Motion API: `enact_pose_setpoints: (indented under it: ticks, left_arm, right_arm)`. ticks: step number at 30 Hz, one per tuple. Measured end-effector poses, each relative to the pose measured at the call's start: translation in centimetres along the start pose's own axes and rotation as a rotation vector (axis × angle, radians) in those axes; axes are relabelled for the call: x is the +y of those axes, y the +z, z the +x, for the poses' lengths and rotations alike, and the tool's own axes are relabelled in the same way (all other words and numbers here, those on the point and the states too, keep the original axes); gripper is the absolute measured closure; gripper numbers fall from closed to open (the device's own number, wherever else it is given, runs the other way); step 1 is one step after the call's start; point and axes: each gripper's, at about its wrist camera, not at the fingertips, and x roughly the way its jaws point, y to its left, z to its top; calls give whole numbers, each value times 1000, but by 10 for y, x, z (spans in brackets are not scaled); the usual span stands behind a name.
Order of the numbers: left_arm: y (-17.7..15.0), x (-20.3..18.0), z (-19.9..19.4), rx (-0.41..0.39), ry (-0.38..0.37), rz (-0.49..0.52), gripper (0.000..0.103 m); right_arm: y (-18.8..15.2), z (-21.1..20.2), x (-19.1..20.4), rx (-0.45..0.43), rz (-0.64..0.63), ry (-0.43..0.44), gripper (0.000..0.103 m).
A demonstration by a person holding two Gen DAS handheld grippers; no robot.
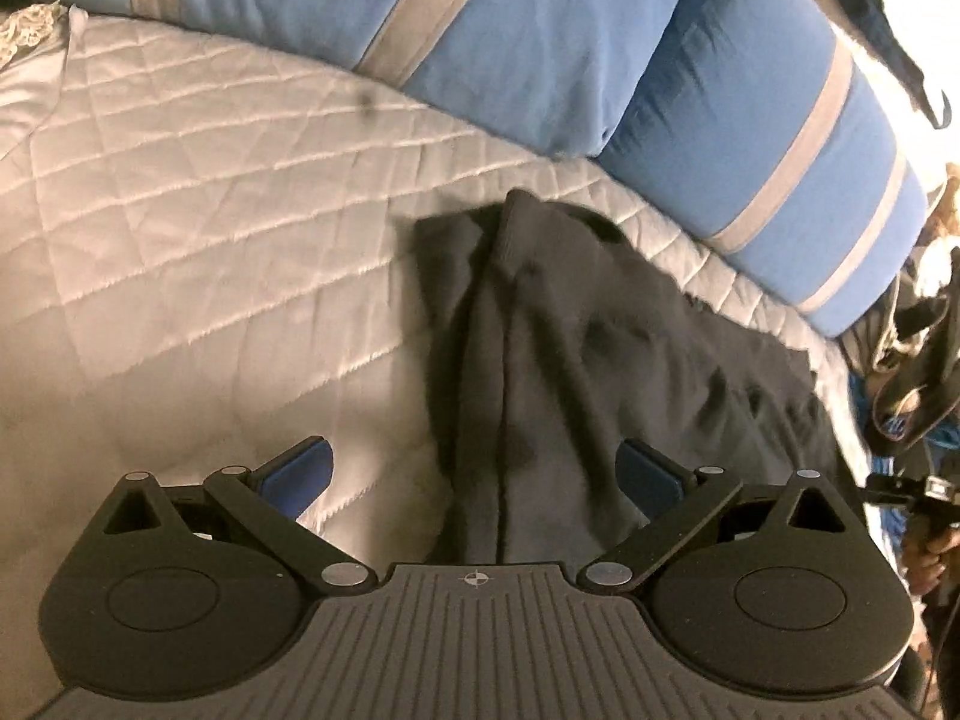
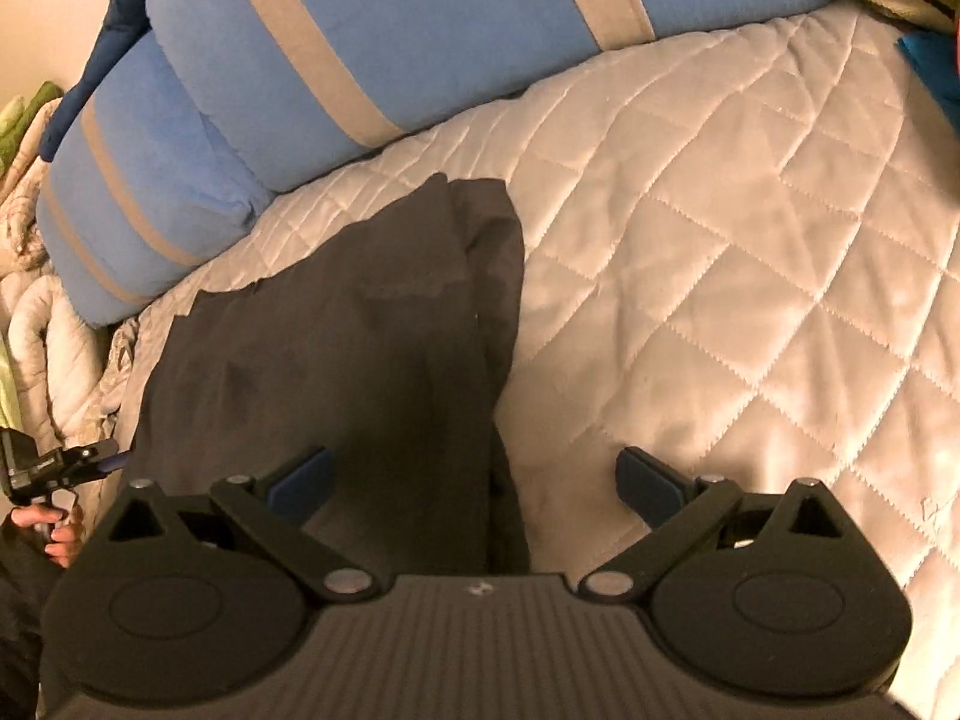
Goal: Fold clothes
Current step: 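Lower the right gripper onto the hoodie edge and close it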
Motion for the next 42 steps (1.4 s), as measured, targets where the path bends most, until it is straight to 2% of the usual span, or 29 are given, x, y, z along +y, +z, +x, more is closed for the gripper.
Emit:
enact_pose_setpoints:
  ticks: [5, 11, 16, 20, 25, 28, 34, 35, 41, 42]
  left_arm:
    - [-11, -7, -7, -33, 20, 28, 0]
    - [-27, -44, -35, -139, 9, 127, 0]
    - [-38, -77, -54, -181, -53, 199, 0]
    - [-45, -99, -66, -203, -95, 237, 0]
    - [-59, -115, -80, -221, -131, 282, 0]
    - [-66, -122, -82, -221, -142, 302, 0]
    - [-77, -133, -78, -204, -165, 330, 0]
    - [-78, -134, -77, -202, -166, 330, 0]
    - [-85, -135, -74, -191, -187, 319, 0]
    - [-86, -135, -74, -190, -187, 317, 0]
  right_arm:
    - [-6, -7, -8, 18, 48, 67, 0]
    - [-24, -19, -8, 40, 14, 112, 2]
    - [-39, -28, -10, 57, 7, 158, 9]
    - [-51, -31, -8, 92, -20, 170, 9]
    - [-72, -36, -16, 147, 36, 213, 10]
    - [-87, -39, -17, 133, 69, 227, 9]
    - [-102, -36, -17, 35, 218, 243, 15]
    - [-104, -36, -15, 14, 223, 232, 17]
    - [-121, -39, -10, -103, 343, 157, 59]
    - [-122, -38, -9, -116, 345, 148, 81]
